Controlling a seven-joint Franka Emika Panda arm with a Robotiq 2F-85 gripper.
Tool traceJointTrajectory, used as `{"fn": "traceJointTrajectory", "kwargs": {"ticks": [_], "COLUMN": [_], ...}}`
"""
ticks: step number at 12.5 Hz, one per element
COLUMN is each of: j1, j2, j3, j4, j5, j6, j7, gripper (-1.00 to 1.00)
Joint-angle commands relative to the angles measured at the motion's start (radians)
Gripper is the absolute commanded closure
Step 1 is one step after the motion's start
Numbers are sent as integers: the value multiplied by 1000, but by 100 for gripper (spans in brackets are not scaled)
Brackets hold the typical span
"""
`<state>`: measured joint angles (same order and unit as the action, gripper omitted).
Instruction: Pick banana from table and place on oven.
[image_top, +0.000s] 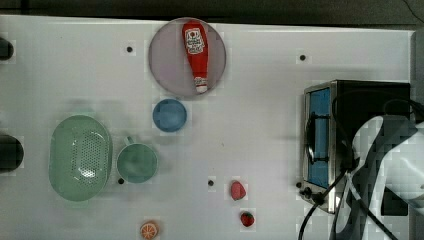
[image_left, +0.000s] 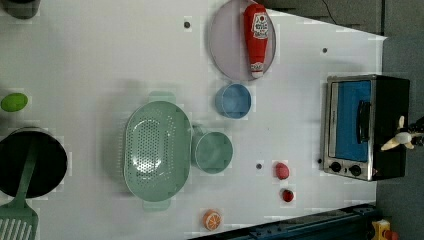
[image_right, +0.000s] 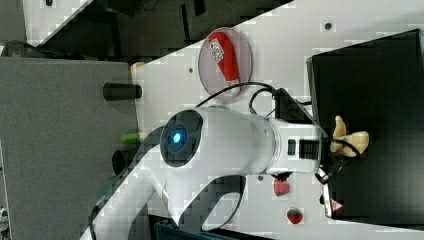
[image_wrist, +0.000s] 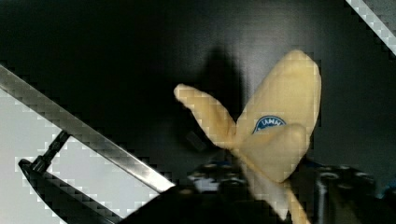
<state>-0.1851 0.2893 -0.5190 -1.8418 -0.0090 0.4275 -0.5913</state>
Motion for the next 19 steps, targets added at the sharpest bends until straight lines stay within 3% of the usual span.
{"fn": "traceJointTrajectory", "kwargs": {"ticks": [1, 4, 5, 10, 17, 19], "j1": [36, 36, 39, 111, 179, 179], "j2": [-17, -17, -24, -181, -453, -508], "j3": [-3, -2, 2, 113, 407, 481], "j4": [67, 67, 72, 93, 6, -34], "j5": [-16, -17, -18, -12, -16, -16], "j6": [59, 58, 50, -186, -318, -319], "j7": [-111, -112, -114, -20, 743, 842], "gripper": [-21, -88, -100, -100, -100, -100]}}
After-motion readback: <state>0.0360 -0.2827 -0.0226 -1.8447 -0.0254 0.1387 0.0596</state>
